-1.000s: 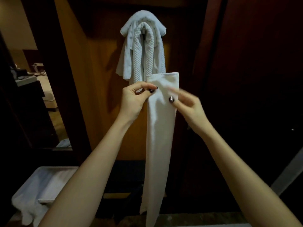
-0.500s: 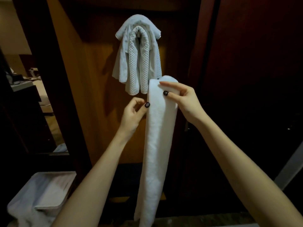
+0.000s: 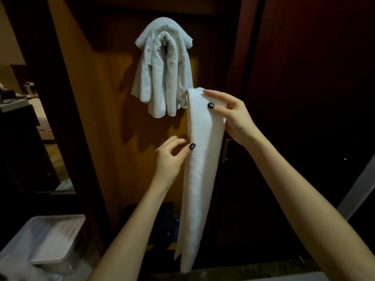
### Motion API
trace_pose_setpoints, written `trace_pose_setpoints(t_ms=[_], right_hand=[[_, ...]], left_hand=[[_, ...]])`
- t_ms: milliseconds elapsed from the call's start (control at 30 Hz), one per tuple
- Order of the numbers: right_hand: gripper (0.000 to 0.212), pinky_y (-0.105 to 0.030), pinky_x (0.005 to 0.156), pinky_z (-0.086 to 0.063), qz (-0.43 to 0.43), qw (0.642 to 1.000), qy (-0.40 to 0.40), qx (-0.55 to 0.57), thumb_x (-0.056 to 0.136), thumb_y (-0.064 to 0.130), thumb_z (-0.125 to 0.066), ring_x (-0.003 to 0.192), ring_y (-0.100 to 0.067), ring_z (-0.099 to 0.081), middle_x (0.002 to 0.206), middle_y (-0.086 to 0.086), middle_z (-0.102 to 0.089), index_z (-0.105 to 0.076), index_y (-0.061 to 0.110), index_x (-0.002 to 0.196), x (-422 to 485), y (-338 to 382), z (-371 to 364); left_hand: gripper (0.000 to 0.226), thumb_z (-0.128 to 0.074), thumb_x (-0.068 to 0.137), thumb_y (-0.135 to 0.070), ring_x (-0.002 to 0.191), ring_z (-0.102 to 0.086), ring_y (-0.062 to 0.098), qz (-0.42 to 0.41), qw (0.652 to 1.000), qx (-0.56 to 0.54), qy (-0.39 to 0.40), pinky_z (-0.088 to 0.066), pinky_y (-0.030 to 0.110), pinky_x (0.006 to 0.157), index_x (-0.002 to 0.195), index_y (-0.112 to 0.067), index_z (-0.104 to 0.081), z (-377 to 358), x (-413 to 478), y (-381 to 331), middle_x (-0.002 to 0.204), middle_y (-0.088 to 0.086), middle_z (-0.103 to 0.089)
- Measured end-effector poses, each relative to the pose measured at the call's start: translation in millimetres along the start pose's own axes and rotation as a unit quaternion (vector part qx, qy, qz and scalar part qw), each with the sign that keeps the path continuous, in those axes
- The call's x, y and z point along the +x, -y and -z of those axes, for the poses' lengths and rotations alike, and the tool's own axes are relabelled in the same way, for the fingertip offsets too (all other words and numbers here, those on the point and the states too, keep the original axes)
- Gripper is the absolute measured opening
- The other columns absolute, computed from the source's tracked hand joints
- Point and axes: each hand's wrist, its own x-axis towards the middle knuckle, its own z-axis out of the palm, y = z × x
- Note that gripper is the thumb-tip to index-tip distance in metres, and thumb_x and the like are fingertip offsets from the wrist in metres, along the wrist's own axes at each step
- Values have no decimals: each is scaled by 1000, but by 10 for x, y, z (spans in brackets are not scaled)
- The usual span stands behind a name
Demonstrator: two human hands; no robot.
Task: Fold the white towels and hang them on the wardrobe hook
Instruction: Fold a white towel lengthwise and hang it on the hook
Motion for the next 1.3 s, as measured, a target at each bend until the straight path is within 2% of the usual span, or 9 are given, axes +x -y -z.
trace_pose_setpoints(t_ms=[100,233,333,433,500,633,800,1000,1300], right_hand=[[32,-23,77,-54,-7,1000,3,12,90,-8,-55,96,-8,-68,106,8,-72,-67,13,112,7,28,41],[35,-26,74,-55,-11,1000,-7,14,90,-6,-57,94,-11,-68,103,6,-73,-72,22,104,41,41,97],[36,-26,74,-55,-12,1000,-15,2,90,-6,-57,93,-10,-68,104,8,-72,-72,24,103,78,24,117],[35,-23,72,-54,-21,999,-29,-27,90,-6,-55,90,-4,-68,104,12,-70,-69,21,109,100,-46,137],[35,-23,73,-54,-26,998,-44,-38,90,-5,-55,88,-3,-67,106,11,-68,-66,17,115,118,-119,165],[36,-27,81,-55,-31,995,-83,-35,90,-3,-55,102,-12,-64,128,-3,-61,-65,14,120,192,-242,229],[40,-33,93,-55,-10,990,-125,-66,87,-2,-55,116,-18,-59,130,-1,-60,-65,13,123,299,-315,316],[43,-45,99,-51,5,984,-155,-90,83,-2,-55,117,-23,-60,119,6,-65,-66,16,121,407,-238,471],[48,-46,103,-48,5,974,-215,-65,75,3,-56,121,-26,-58,126,-2,-63,-66,14,121,571,-58,814]], left_hand=[[1,-69,82,-19,77,-58,-1,44,995,-57,66,-44,12,71,83,-19,-69,-7,-13,27,84,-1,-63],[31,-70,81,-28,66,-49,6,86,983,-62,153,-38,15,62,63,-3,-63,-18,-16,80,72,5,-54],[36,-69,84,-16,55,-42,-2,108,978,-19,179,-32,11,54,51,-10,-53,-54,-56,147,66,-1,-44],[18,-71,83,-21,85,-59,22,130,971,8,200,-47,21,76,71,-7,-71,-56,-89,327,89,15,-55],[16,-74,80,-30,94,-56,31,140,962,27,232,-46,32,85,68,-20,-72,-48,-129,441,96,21,-53],[42,-73,82,-15,74,-40,7,149,957,38,247,-31,10,68,48,-28,-53,-57,-288,617,79,0,-34],[39,-74,81,-12,69,-43,-3,148,949,54,275,-35,8,64,53,-24,-50,-134,-436,692,77,-8,-38],[30,-74,81,-19,73,-49,24,159,950,75,258,-39,29,69,63,0,-60,-170,-582,1001,79,9,-46],[24,-64,90,-23,59,-50,11,187,945,62,262,-37,26,61,72,-8,-59,-306,-698,1143,64,-3,-56]])
